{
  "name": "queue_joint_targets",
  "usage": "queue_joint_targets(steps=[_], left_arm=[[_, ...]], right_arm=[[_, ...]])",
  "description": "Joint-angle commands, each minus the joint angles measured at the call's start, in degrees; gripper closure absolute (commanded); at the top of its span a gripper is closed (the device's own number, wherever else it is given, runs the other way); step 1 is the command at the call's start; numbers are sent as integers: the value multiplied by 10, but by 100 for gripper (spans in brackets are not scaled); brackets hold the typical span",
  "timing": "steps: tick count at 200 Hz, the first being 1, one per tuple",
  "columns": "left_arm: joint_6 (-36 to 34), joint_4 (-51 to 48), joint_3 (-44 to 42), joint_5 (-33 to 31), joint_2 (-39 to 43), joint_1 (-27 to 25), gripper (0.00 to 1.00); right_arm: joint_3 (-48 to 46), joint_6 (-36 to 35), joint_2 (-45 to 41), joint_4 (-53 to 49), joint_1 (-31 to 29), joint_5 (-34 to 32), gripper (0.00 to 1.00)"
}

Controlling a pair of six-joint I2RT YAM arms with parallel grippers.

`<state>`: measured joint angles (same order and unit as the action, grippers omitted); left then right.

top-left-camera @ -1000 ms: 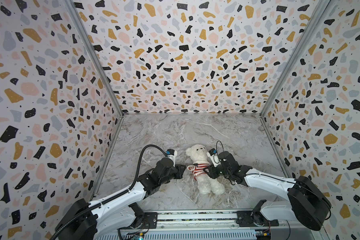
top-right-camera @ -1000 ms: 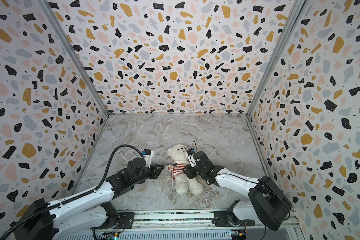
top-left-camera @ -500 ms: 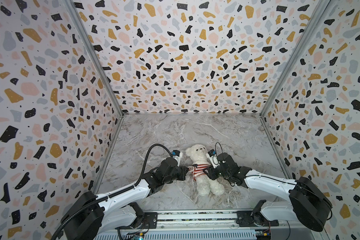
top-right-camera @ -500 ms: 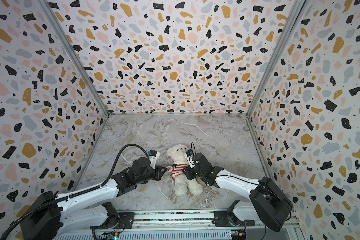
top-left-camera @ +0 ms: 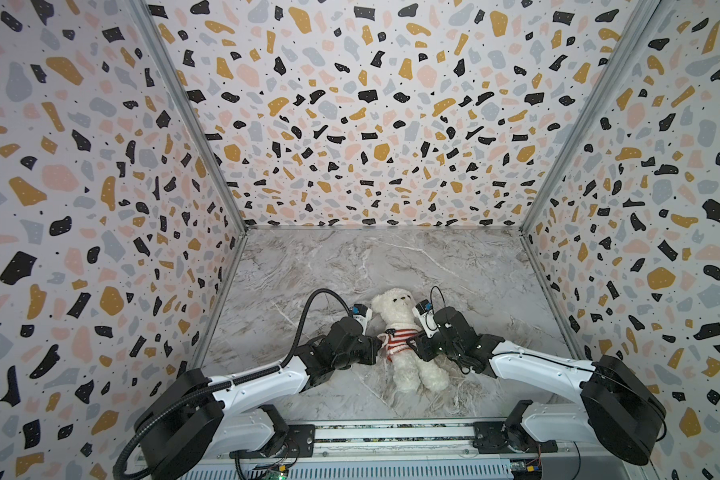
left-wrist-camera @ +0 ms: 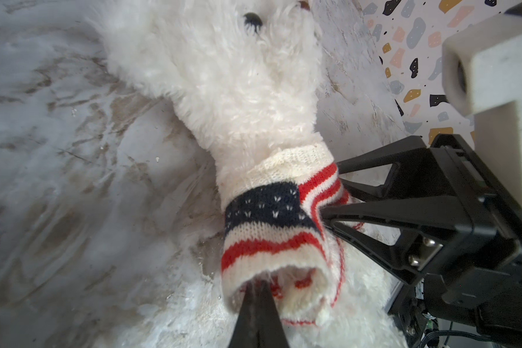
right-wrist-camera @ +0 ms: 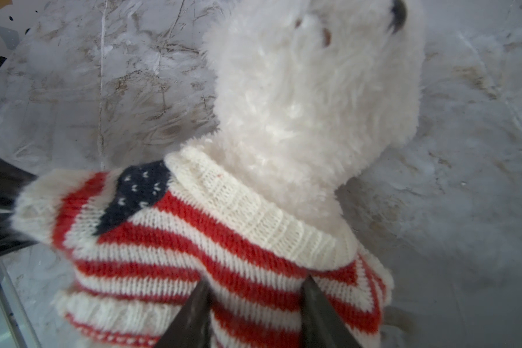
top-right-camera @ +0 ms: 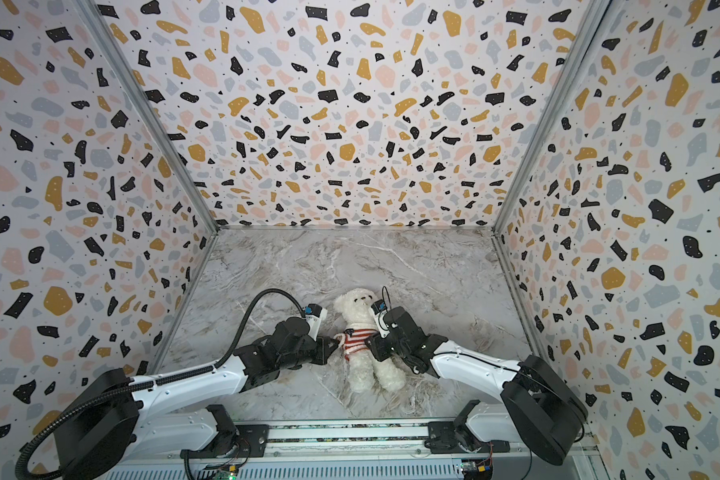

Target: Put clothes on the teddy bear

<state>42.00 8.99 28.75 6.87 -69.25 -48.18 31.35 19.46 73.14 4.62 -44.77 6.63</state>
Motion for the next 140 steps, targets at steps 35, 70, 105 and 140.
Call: queue_joint_targets(steps=[35,70,105,140], left_arm=[[4,40,39,-10,-28,-2,78],[26,66,25,-12,-46,-2,76],[45,86,-4,-16,-45,-9,77],[60,110,-15,-10,-59,-15,74]], right_arm=[[-12,-2,-2,-34,-16,-13,54],[-14,-2,-2,-34,-18,-16,54],[-12,-2,-3,-35,-19,-20,54],[-13,-1,-2,-34,-22,-22,54]])
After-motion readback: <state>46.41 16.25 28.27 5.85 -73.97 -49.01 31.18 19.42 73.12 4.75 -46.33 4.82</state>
